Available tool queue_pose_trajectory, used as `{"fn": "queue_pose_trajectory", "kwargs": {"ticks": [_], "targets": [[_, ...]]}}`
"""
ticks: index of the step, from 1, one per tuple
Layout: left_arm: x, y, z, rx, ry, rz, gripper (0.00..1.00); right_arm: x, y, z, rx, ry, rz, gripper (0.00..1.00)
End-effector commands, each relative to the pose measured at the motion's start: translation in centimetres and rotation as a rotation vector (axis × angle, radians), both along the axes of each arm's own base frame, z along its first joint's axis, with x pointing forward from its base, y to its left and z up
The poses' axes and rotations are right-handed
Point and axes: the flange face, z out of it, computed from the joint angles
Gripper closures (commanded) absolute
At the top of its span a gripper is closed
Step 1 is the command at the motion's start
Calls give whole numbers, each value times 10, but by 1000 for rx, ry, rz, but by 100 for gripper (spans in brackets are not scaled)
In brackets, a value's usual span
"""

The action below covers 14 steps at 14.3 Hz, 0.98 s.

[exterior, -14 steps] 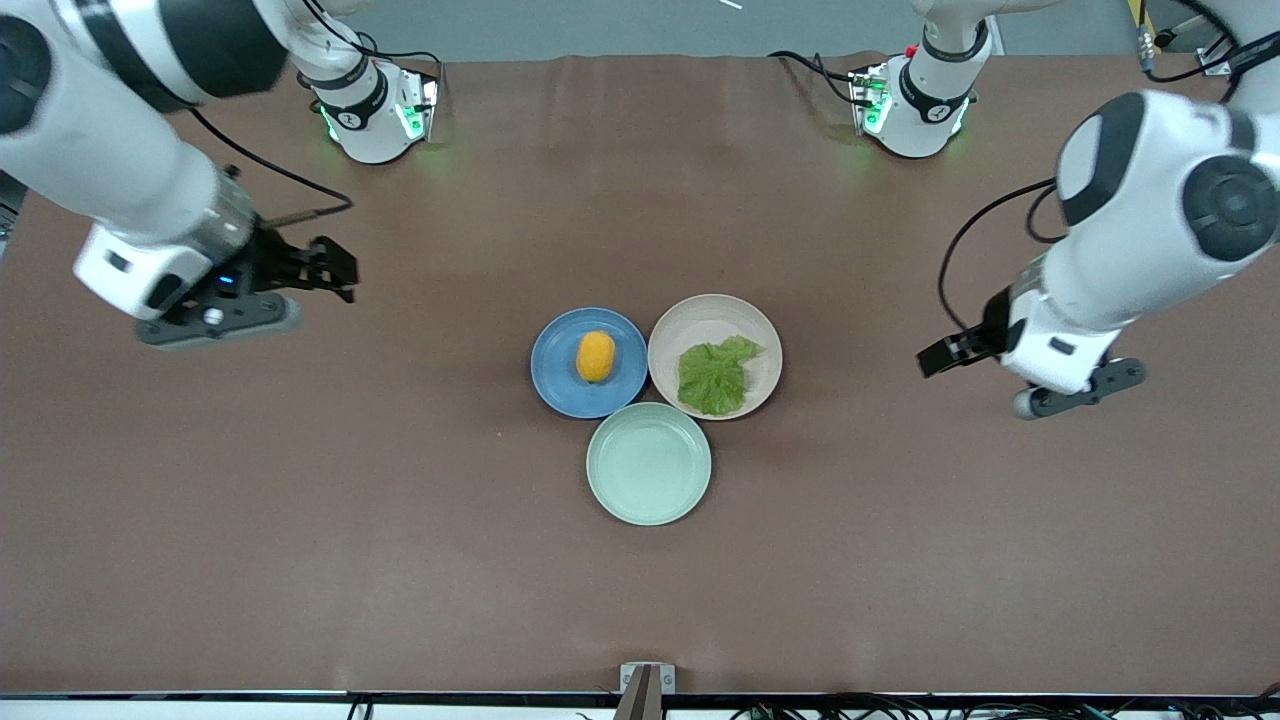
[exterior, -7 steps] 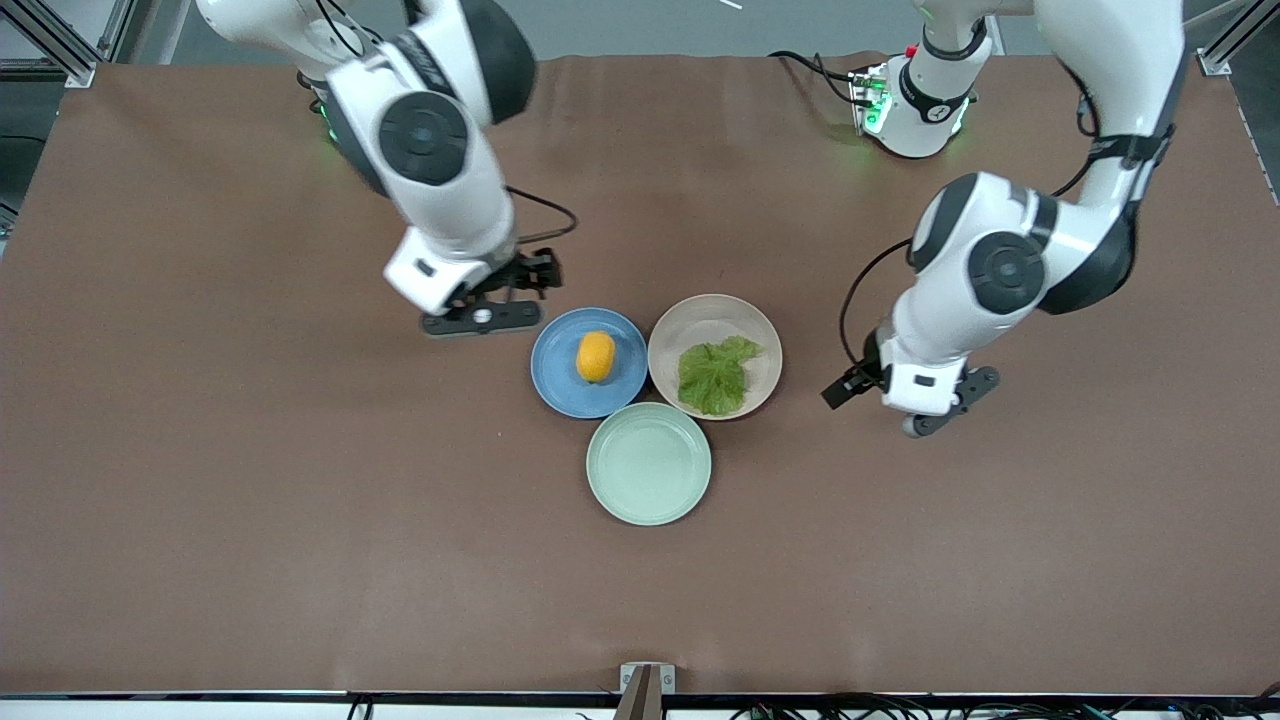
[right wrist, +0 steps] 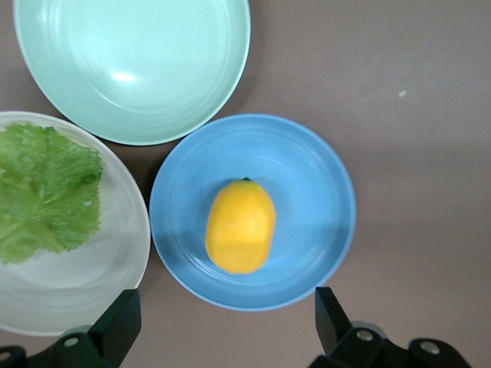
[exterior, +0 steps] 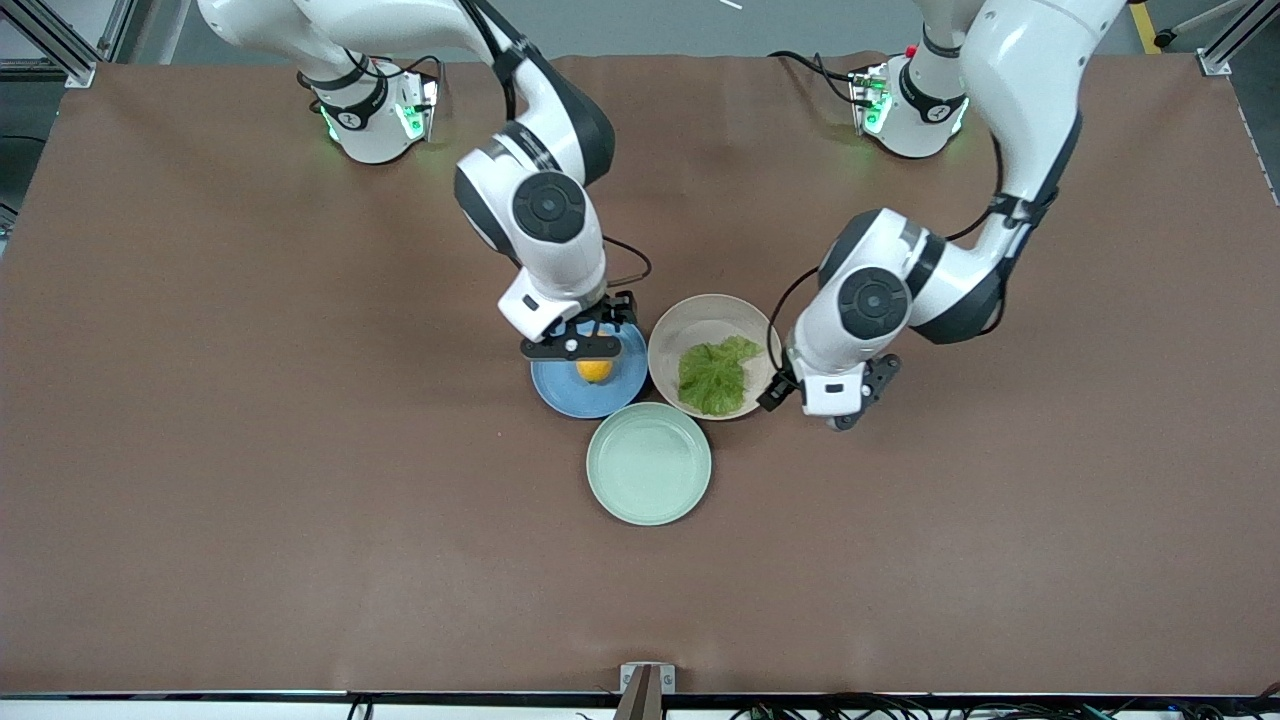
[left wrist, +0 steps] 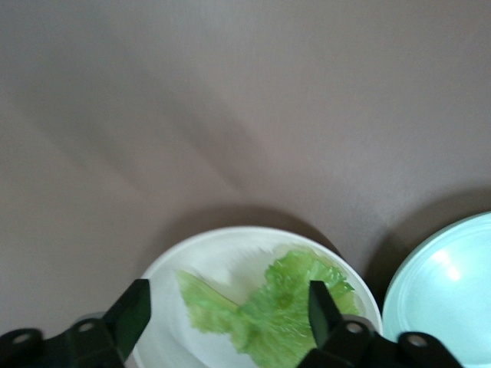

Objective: Pick lemon and lettuce from plates
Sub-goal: 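Reach the right gripper to the lemon while the left gripper reaches the lettuce, then lower and close the right gripper on lemon while left gripper grasps lettuce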

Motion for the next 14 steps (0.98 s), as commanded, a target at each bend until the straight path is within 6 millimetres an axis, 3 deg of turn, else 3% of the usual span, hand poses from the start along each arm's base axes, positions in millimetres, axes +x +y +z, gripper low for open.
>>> {"fn": "queue_pose_trajectory", "kwargs": {"ticks": [1, 5, 9, 14], "targets": [[-4, -19, -18, 14, 12, 79, 16, 0, 3, -31, -4, 5, -28, 0], [-21, -43, -43, 28, 48, 98, 21, 9, -2, -65, -2, 2, -43, 0], [-27, -50, -62, 25, 59, 107, 24, 13, -5, -89, -10, 4, -50, 0], [-25, -52, -71, 20, 62, 128, 26, 11, -7, -111, -22, 18, -50, 0]]}}
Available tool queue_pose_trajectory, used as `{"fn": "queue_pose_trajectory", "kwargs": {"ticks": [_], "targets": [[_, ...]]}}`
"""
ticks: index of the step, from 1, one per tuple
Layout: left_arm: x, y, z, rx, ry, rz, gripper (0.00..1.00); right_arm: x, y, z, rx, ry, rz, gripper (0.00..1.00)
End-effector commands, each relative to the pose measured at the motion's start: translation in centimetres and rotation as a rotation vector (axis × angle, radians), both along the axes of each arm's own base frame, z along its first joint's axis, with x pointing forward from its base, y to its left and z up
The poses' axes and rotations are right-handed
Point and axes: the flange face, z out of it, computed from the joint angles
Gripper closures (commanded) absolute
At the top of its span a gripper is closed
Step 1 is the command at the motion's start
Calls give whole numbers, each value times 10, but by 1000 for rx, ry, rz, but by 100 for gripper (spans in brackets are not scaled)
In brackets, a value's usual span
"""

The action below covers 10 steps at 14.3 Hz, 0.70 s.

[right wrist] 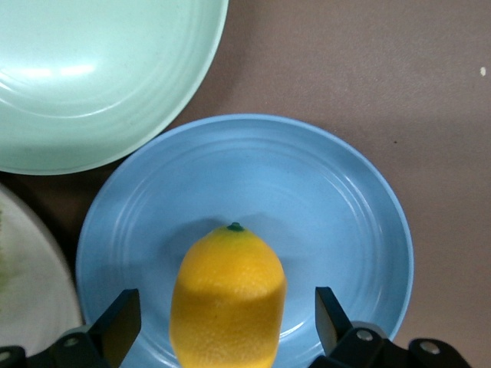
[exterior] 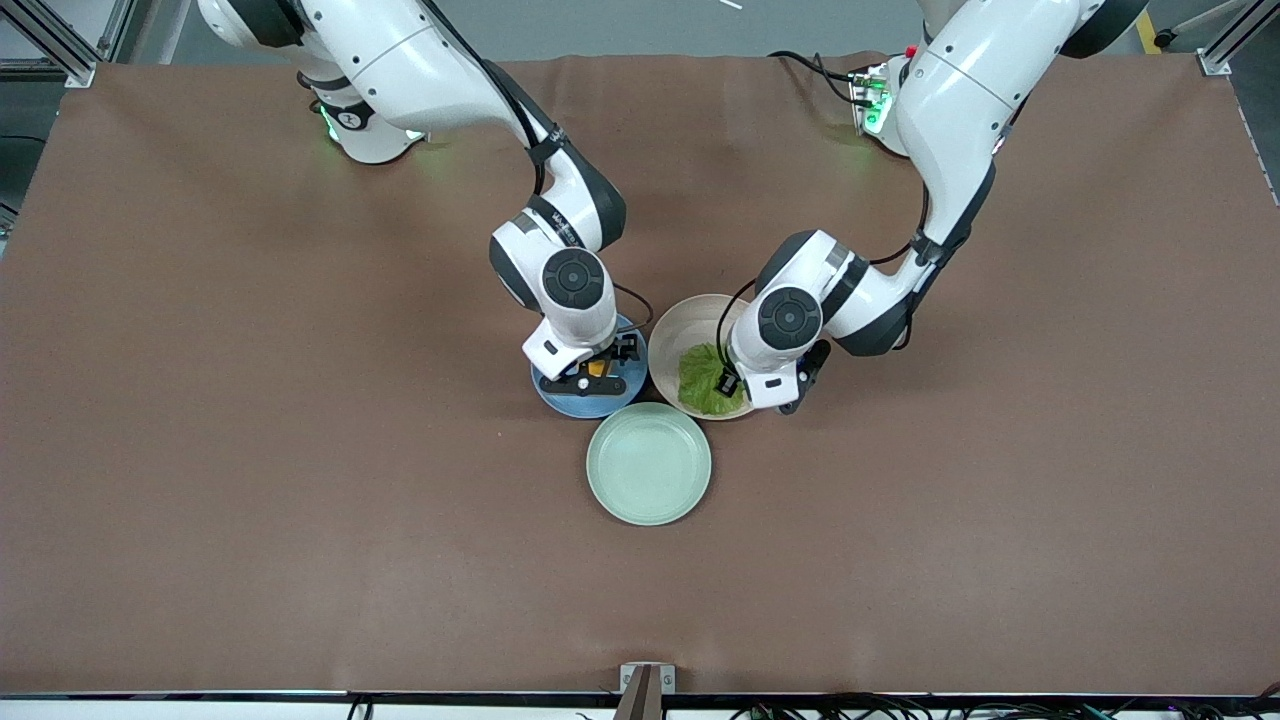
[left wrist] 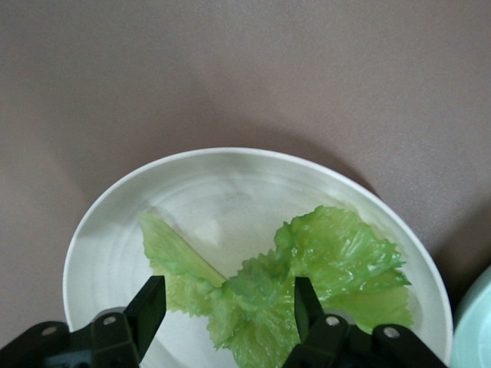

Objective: Pick lemon and lettuce from plates
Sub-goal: 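Lower and close the right gripper on lemon while left gripper grasps lettuce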

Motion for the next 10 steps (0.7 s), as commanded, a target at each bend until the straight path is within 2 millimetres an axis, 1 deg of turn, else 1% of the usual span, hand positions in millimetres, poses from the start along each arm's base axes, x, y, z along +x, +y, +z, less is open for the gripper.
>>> {"fn": "queue_pose_trajectory", "kwargs": {"ticks": [1, 2, 3, 4, 5, 6, 7, 8, 9, 10], "targets": [[5, -5, -2, 4, -18, 24, 27, -1, 0, -13, -2, 10, -18, 0], [7, -4, -2, 5, -20, 26, 27, -1, -1, -15, -3, 13, -19, 2], [6, -4, -7, 2, -18, 28, 28, -3, 0, -20, -7, 18, -17, 5], [7, -4, -10, -2, -22, 32, 29, -4, 1, -23, -9, 20, -16, 9], [8, -3, -11, -4, -24, 34, 31, -5, 3, -23, -5, 15, -13, 16], [7, -3, -13, -3, -21, 34, 31, -4, 2, -25, 0, 12, -14, 25], [7, -3, -13, -3, -21, 34, 35, -4, 2, -26, -1, 13, -14, 34], [7, -3, -13, -3, -21, 34, 40, -3, 1, -26, -1, 13, -17, 47], [7, -3, -13, -3, -21, 34, 48, -2, 0, -25, -1, 13, -19, 57], [7, -3, -13, -3, -21, 34, 56, -1, 0, -23, -1, 13, -19, 66]]}}
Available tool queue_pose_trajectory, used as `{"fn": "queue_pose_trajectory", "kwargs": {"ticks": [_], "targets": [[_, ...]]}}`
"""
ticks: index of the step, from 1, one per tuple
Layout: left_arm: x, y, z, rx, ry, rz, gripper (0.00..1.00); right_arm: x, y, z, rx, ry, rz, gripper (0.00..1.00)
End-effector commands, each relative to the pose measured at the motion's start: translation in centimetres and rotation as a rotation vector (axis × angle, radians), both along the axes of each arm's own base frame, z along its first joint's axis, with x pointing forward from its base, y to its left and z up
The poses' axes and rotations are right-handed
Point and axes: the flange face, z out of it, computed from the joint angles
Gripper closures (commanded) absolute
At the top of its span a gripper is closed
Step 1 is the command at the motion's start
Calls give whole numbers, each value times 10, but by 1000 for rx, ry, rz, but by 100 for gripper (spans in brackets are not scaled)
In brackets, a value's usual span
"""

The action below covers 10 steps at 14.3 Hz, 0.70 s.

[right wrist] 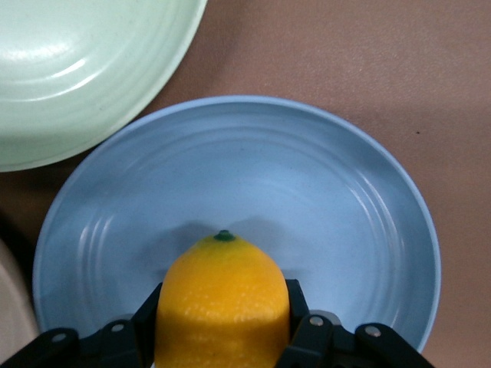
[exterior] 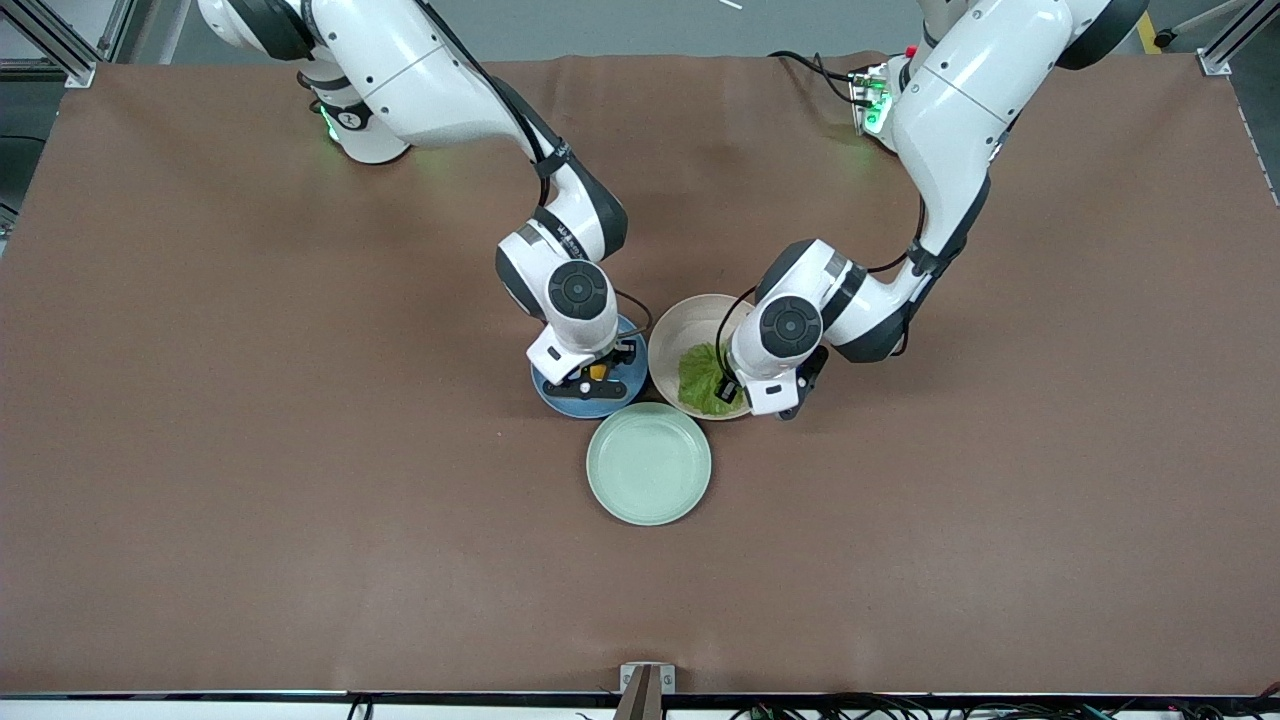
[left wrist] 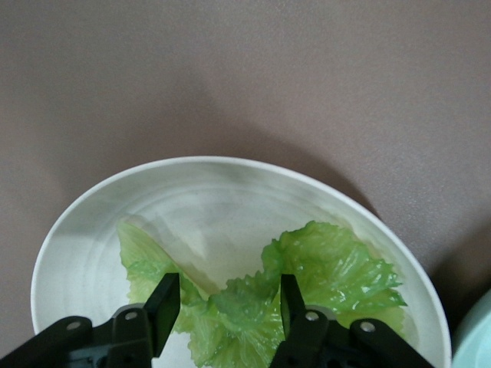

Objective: Pick lemon and lettuce from plates
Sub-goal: 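Lower and close the right gripper on lemon while left gripper grasps lettuce, then lift the lemon off the blue plate while the left gripper lifts lettuce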

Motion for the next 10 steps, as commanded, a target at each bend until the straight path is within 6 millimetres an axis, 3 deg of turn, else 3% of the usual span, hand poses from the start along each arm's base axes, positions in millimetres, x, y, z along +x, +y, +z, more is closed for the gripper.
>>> {"fn": "queue_pose_trajectory", "kwargs": {"ticks": [1, 3, 6, 9, 10], "targets": [[3, -4, 2, 7, -19, 12, 67, 2, 0, 5, 10, -2, -18, 70], [4, -4, 5, 6, -25, 9, 84, 6, -1, 15, 16, -11, -7, 73], [7, -4, 18, 3, -42, 7, 95, 19, -32, 84, -28, 24, -12, 73], [15, 4, 60, 6, -71, 18, 99, 39, -110, 170, -56, 90, 44, 73], [18, 7, 75, 18, -72, 19, 99, 43, -144, 188, -65, 108, 46, 73]]}}
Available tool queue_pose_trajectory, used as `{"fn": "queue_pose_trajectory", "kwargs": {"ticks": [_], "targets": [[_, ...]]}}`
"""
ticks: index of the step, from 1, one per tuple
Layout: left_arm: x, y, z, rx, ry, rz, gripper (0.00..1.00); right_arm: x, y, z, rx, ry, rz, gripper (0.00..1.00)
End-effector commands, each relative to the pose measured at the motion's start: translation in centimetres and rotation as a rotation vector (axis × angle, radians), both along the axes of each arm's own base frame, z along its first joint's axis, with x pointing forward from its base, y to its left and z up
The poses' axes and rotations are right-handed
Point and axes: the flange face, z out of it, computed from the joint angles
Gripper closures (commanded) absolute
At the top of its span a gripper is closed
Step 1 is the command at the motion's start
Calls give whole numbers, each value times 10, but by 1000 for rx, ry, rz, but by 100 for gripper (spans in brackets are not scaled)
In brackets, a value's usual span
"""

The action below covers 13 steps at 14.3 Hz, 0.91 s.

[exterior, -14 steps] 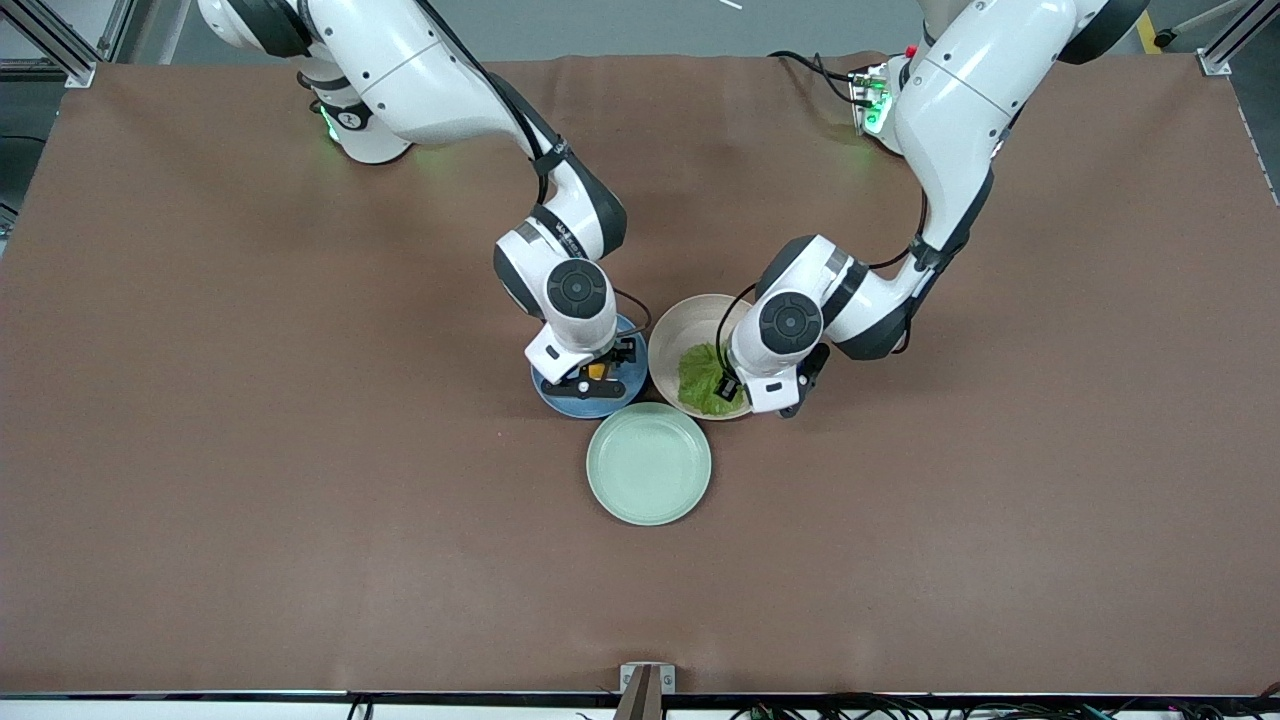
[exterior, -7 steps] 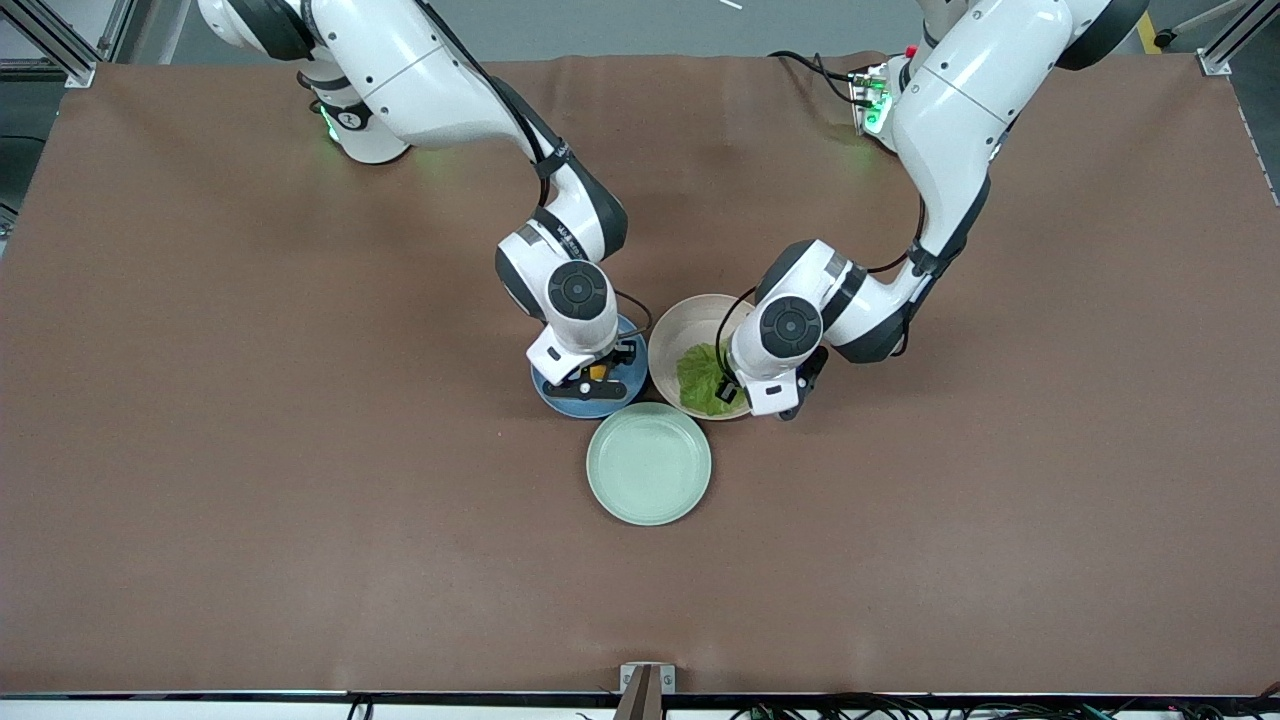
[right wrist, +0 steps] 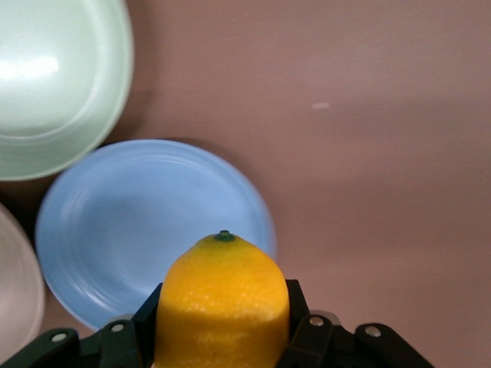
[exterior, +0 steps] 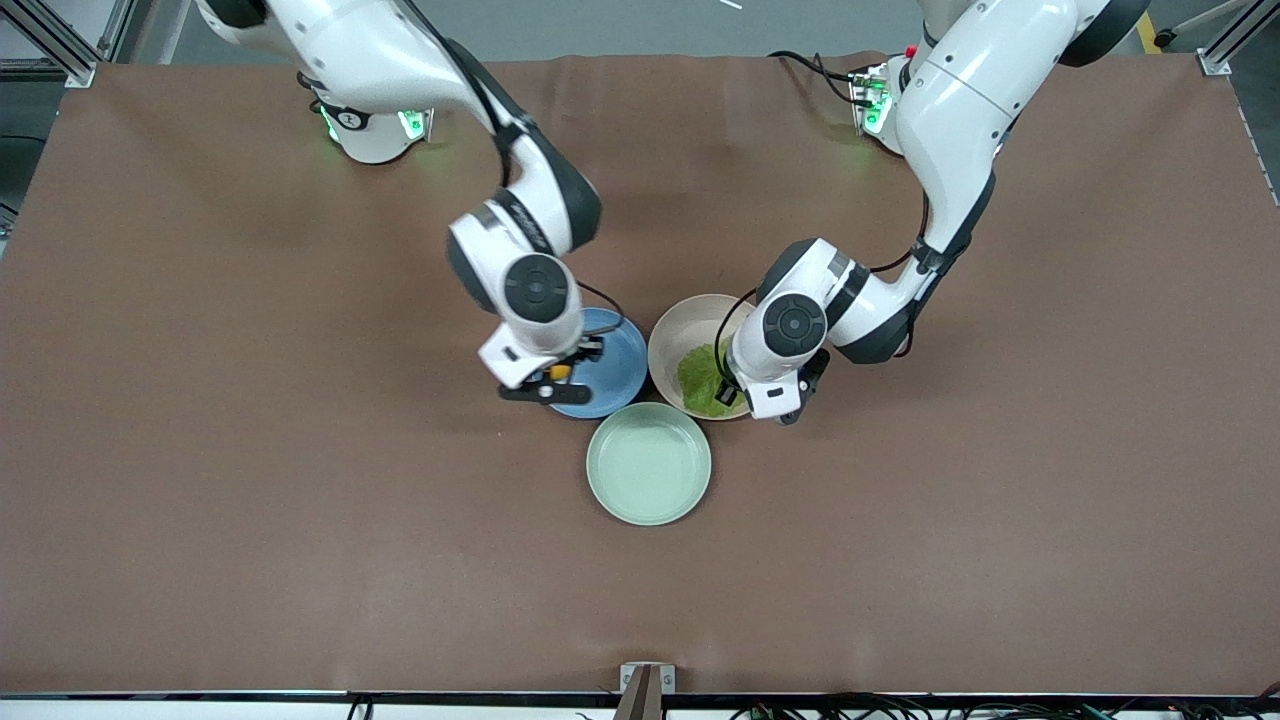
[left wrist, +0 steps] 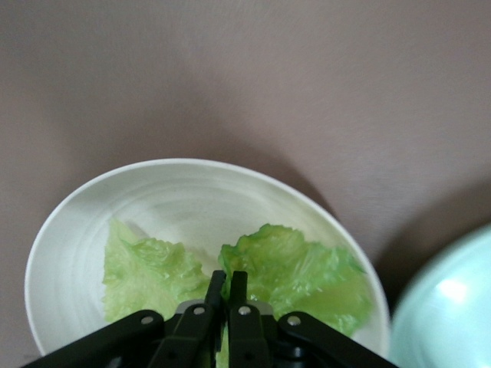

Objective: Pick lemon and lettuce from plates
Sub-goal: 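Lift the lemon off the blue plate while the left gripper lifts lettuce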

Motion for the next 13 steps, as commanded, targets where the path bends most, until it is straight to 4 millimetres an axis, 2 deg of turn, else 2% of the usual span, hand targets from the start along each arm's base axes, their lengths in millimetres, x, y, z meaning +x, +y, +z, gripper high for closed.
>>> {"fn": "queue_pose_trajectory", "kwargs": {"ticks": [1, 3, 4, 6, 7, 9, 10, 11, 13], "targets": [[11, 15, 57, 46, -20, 15, 99, 4, -104, 62, 5, 33, 31, 73], [32, 45, 78, 68, -6, 51, 99, 14, -186, 69, 34, 53, 52, 72], [40, 63, 85, 77, 2, 69, 100, 23, -228, 64, 48, 68, 49, 72], [57, 106, 90, 78, 6, 78, 99, 36, -297, 52, 79, 72, 51, 72], [64, 129, 86, 84, 15, 84, 99, 44, -334, 38, 92, 62, 44, 71], [73, 179, 68, 148, 32, 64, 99, 50, -393, -4, 119, 40, 67, 70], [75, 193, 61, 175, 32, 56, 99, 50, -407, -23, 125, 23, 73, 69], [74, 200, 51, 196, 40, 40, 99, 50, -421, -43, 126, 11, 54, 69], [77, 232, 33, 252, 51, 40, 99, 49, -439, -78, 124, -17, 29, 69]]}}
